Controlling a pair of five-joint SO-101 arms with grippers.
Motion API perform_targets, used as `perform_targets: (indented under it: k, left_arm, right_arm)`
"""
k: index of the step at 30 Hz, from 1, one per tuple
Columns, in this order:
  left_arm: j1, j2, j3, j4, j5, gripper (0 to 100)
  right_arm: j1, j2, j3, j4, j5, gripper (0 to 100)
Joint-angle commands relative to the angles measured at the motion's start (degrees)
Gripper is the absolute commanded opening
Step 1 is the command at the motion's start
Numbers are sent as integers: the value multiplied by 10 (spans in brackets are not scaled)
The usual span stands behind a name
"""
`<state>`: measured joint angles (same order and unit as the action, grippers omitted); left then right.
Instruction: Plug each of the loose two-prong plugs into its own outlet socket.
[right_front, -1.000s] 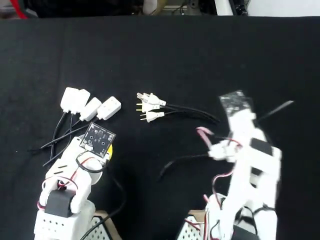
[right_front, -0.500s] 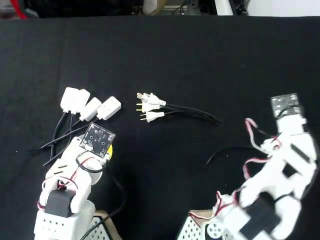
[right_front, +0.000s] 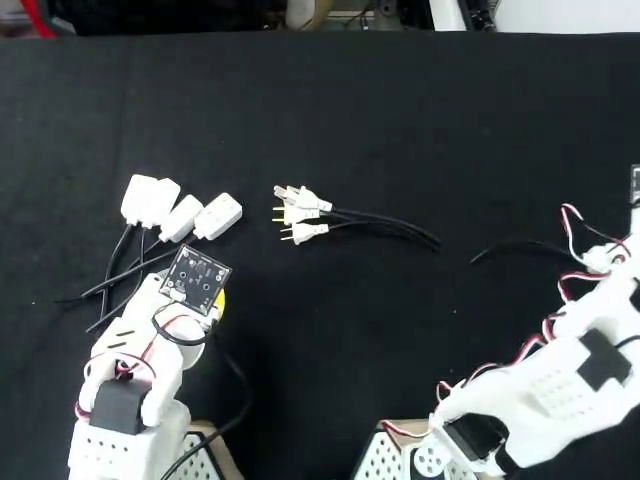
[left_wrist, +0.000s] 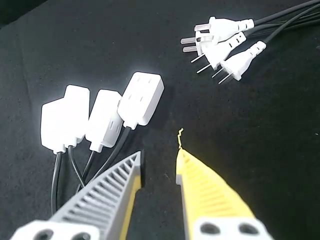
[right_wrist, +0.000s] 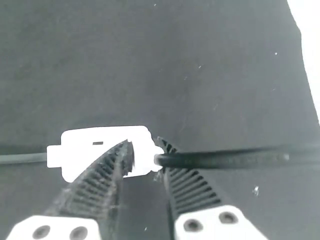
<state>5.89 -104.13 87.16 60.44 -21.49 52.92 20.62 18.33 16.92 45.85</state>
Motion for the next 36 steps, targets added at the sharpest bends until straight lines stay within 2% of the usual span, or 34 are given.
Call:
perform_targets:
  k: [1, 5, 10, 16, 18, 21, 24, 30, 36]
  left_arm:
    - [3, -4, -13, -8, 1, 127]
    - [3, -4, -13, -8, 1, 127]
    - [3, -4, -12, -8, 1, 127]
    - [5, -4, -11, -8, 1, 127]
    - [5, -4, -11, -8, 1, 127]
    - [6, -4, -10, -8, 1, 127]
    - [6, -4, -10, -8, 1, 127]
    - [4, -4, -11, -8, 1, 127]
    - [3, -4, -11, -8, 1, 127]
  right_arm:
    - [8, 21, -6, 3, -9, 20]
    - [5, 25, -27, 63, -25, 48]
    - [6, 58, -91, 136, -41, 12]
    - [17, 138, -185, 197, -40, 19]
    - [19, 152, -211, 222, -47, 78]
    - [24, 152, -237, 271, -84, 230]
    - [22, 152, -265, 329, -70, 336]
    - [19, 152, -337, 445, -73, 357]
    - [4, 151, -474, 664, -73, 355]
